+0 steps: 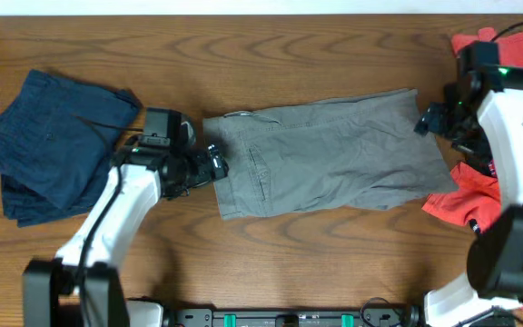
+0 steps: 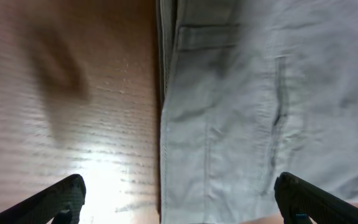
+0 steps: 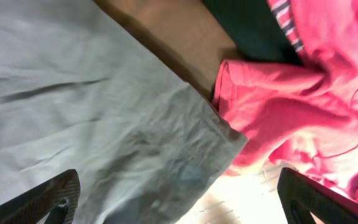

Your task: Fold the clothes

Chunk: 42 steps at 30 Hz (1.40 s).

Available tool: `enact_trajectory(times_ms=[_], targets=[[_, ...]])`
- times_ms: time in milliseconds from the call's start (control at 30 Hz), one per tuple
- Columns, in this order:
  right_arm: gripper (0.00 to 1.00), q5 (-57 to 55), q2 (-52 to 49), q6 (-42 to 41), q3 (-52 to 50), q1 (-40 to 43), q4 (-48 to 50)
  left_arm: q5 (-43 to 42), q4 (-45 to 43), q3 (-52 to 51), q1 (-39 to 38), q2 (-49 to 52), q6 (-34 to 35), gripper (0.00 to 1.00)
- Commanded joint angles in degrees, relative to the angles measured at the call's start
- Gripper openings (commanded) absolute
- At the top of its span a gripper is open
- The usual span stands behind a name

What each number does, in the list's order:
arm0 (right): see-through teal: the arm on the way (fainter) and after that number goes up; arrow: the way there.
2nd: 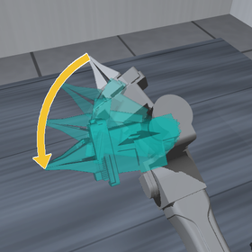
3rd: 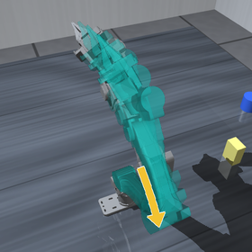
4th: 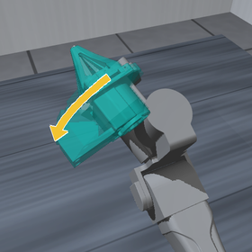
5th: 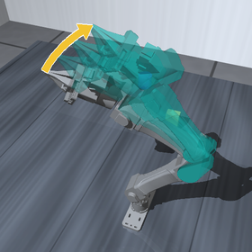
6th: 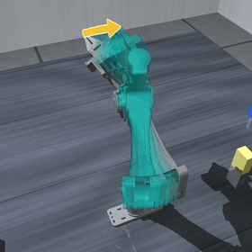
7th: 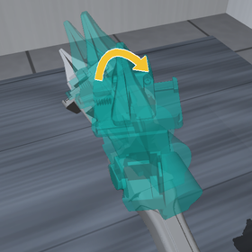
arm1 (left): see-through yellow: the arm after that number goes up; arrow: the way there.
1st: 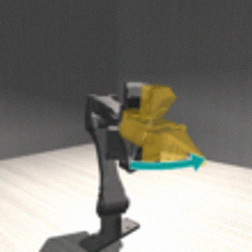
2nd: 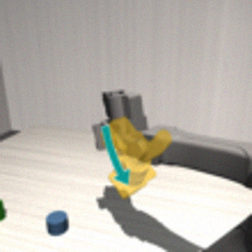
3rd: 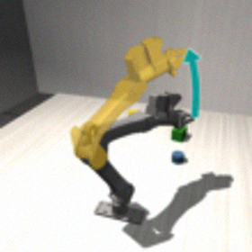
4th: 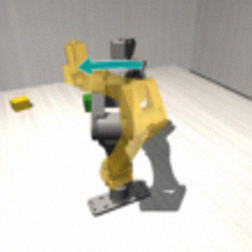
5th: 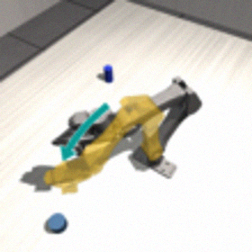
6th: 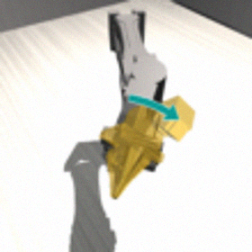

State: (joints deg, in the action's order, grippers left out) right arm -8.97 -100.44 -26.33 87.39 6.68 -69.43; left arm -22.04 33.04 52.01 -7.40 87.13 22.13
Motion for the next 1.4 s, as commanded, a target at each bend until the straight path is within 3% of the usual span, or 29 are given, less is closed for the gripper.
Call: enact_trajectory(times_ms=[0,200,400,433,467,533,567,733,900,1367], targets=[[0.99,0.9,3.2,2.7,1.1,-0.3,-0.1,-6.4,-2.5,0.2,0.0,4.5,-3.3,0.98],[0.99,5.2,4.7,4.9,1.1,-0.3,-0.1,-11.1,-8.9,0.2,0.0,12.0,-3.3,0.98],[0.98,17.8,4.7,17.0,1.1,-1.5,1.6,-19.7,-14.4,0.2,-0.1,17.2,-3.3,0.97],[0.96,19.4,4.7,18.7,1.1,-2.2,1.8,-21.1,-15.2,0.2,-0.1,17.7,-3.3,0.89],[0.94,20.1,4.7,19.5,1.1,-2.6,1.9,-22.0,-15.6,0.2,-0.1,17.9,-3.3,0.74],[0.86,20.6,4.7,20.2,1.0,-4.0,2.5,-22.4,-15.8,0.2,-0.1,17.9,-3.3,0.25],[0.79,20.6,4.7,20.2,1.0,-4.8,3.0,-22.4,-15.8,0.2,0.0,17.9,-3.3,0.07],[0.34,21.5,3.8,20.2,0.9,-9.1,6.0,-22.4,-13.4,0.3,0.5,16.0,-3.3,0.06],[0.02,22.4,-0.2,20.2,0.9,-14.4,7.8,-22.4,-8.9,0.4,2.7,9.9,-3.3,0.06],[0.01,38.3,-22.6,21.2,0.9,-32.1,16.0,-22.4,3.3,3.3,7.3,-11.8,-2.3,0.06]])
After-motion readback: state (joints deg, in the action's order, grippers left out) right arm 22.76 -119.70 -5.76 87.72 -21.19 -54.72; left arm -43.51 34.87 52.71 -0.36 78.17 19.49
